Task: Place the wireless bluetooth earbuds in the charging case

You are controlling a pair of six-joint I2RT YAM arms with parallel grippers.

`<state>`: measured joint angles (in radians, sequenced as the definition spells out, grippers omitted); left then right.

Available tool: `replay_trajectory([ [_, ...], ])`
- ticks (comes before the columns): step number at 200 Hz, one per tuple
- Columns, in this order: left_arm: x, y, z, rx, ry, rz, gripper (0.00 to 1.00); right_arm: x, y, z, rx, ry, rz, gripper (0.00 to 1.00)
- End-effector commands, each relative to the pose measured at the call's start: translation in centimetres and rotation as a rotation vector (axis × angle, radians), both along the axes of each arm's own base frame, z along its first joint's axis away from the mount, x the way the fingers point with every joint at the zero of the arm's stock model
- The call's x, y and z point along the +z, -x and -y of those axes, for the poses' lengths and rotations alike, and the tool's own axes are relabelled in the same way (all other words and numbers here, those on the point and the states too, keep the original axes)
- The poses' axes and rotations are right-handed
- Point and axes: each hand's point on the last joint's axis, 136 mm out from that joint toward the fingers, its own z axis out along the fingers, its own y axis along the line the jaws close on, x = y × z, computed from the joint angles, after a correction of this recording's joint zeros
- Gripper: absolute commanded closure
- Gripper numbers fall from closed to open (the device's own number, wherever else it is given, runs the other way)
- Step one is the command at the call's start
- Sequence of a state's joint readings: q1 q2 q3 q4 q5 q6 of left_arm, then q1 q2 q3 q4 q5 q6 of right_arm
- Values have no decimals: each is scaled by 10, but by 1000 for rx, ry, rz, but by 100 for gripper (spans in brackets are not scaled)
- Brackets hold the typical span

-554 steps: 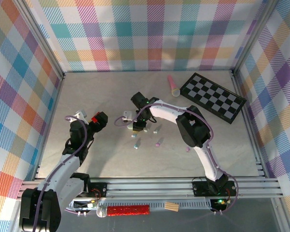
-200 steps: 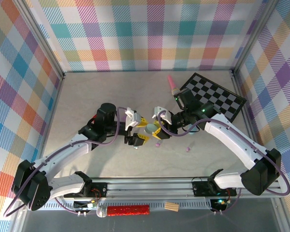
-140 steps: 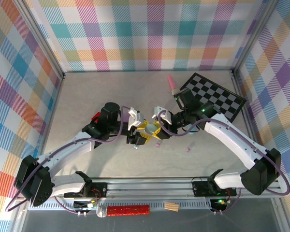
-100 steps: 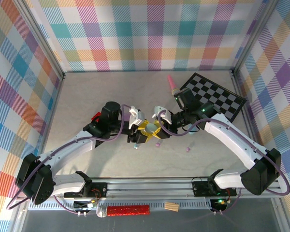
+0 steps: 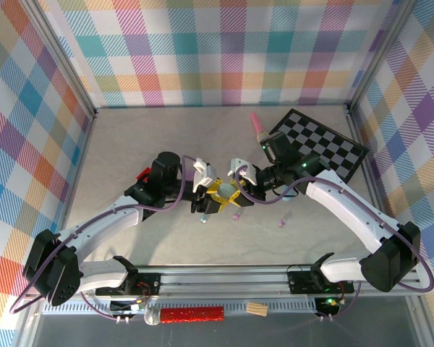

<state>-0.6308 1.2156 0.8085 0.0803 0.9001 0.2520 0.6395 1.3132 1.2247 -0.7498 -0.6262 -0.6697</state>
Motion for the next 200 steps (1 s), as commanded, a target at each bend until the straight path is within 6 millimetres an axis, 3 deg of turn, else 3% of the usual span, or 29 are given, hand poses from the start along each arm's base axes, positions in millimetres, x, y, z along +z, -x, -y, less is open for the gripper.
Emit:
replay_trajectory([
  [1, 22, 10, 1, -40, 65, 70, 46, -5, 3, 1, 20, 7, 3, 72],
  [62, 25, 14, 1, -66, 76, 93, 47, 4, 9, 0, 46, -29, -5, 72],
  [148, 25, 22, -1, -105, 78, 101, 65, 6, 19, 0, 88, -40, -29, 71],
  [200, 22, 23, -3, -101, 74, 106, 65, 11, 19, 3, 77, -46, -3, 49],
])
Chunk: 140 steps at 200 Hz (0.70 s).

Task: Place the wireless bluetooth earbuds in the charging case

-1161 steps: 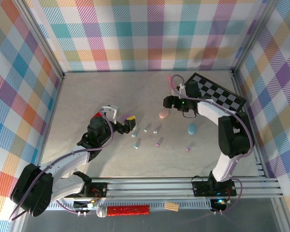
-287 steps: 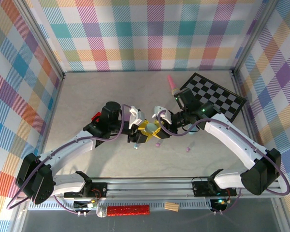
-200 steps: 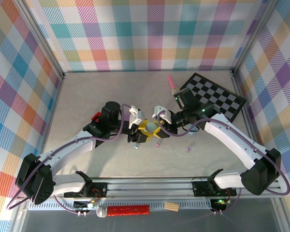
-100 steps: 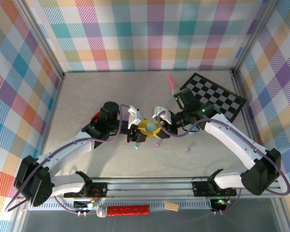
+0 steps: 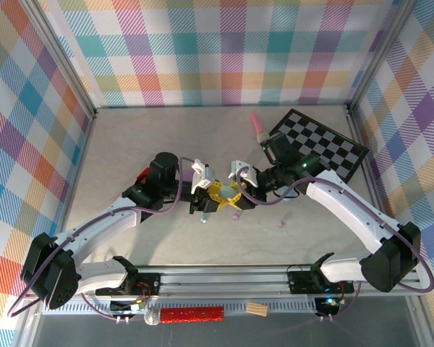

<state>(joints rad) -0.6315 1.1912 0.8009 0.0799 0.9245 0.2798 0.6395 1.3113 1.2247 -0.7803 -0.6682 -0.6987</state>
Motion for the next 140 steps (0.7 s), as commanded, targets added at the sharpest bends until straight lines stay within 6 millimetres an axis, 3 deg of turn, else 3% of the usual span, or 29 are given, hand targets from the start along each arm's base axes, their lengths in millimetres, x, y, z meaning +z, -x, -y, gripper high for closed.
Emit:
replay_trajectory([
  [1, 15, 15, -1, -71, 55, 70, 65, 10, 10, 3, 35, -35, 17, 48],
  [36, 13, 16, -3, -67, 67, 74, 65, 11, 7, 8, 5, -20, 48, 35],
  [140, 13, 16, -6, -59, 79, 71, 65, 26, -26, 16, -182, -44, 86, 36],
])
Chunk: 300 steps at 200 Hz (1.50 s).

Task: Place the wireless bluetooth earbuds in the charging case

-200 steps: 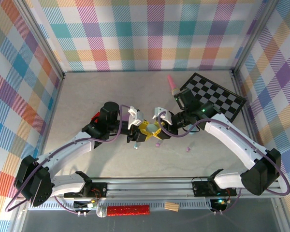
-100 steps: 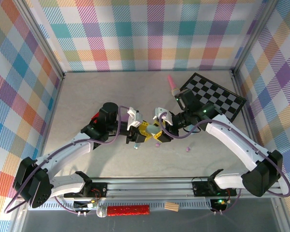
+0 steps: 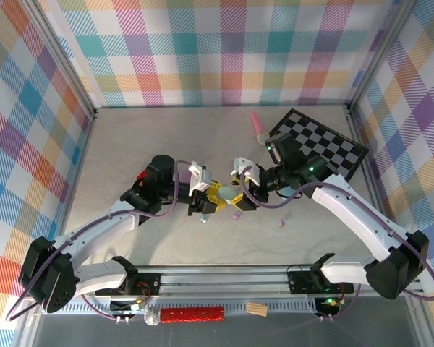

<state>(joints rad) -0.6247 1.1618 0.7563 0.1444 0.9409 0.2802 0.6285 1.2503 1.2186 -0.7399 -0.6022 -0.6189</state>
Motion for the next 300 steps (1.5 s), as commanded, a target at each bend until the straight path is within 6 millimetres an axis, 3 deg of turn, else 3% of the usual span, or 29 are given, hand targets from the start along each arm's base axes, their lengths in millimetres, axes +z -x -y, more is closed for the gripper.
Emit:
replay_trajectory([
  [1, 11, 11, -2, -50, 44, 35, 65, 11, -17, 8, -86, -33, 44, 36],
  [81, 11, 6, -2, -41, 79, 28, 64, 33, -29, 14, -169, -125, 19, 37],
  [185, 20, -2, -5, 7, 149, 36, 64, 72, -24, 13, -198, -286, 24, 35],
  [223, 25, -12, -9, 46, 207, 35, 63, 94, -56, 38, -446, -469, -56, 34],
  [249, 31, -21, -14, 79, 256, 44, 63, 77, -88, 64, -665, -542, -219, 36],
  [266, 35, -28, -18, 97, 279, 41, 64, 45, -105, 72, -806, -526, -361, 38],
  [300, 44, -36, -26, 124, 321, 45, 64, -31, -118, 75, -966, -368, -616, 40],
])
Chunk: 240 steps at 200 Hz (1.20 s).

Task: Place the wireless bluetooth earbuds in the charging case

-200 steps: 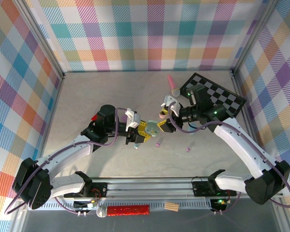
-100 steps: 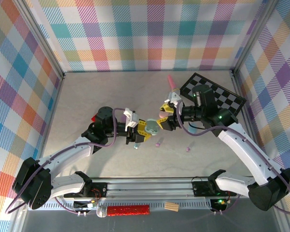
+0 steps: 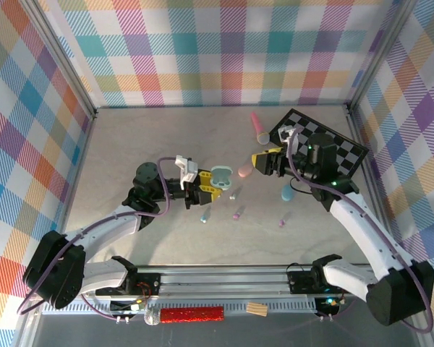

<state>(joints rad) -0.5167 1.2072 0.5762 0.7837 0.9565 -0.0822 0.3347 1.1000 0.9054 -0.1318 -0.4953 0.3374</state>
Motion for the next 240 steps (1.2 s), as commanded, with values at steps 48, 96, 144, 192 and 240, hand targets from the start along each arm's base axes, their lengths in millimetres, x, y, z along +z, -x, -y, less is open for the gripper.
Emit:
replay_trajectory([
  [48, 29, -7, -15, 59, 100, 79, 63, -140, -5, -1, -216, -29, -613, 48],
  [96, 30, -8, -15, 62, 108, 78, 63, -189, 5, -42, -165, -85, -796, 56],
  [144, 30, -6, -17, 63, 101, 78, 63, -214, 2, -63, -175, -38, -845, 61],
  [192, 28, -5, -19, 69, 94, 80, 63, -232, 0, -62, -193, -1, -865, 62],
  [240, 27, -5, -18, 65, 92, 79, 63, -235, -7, -65, -189, 8, -858, 62],
])
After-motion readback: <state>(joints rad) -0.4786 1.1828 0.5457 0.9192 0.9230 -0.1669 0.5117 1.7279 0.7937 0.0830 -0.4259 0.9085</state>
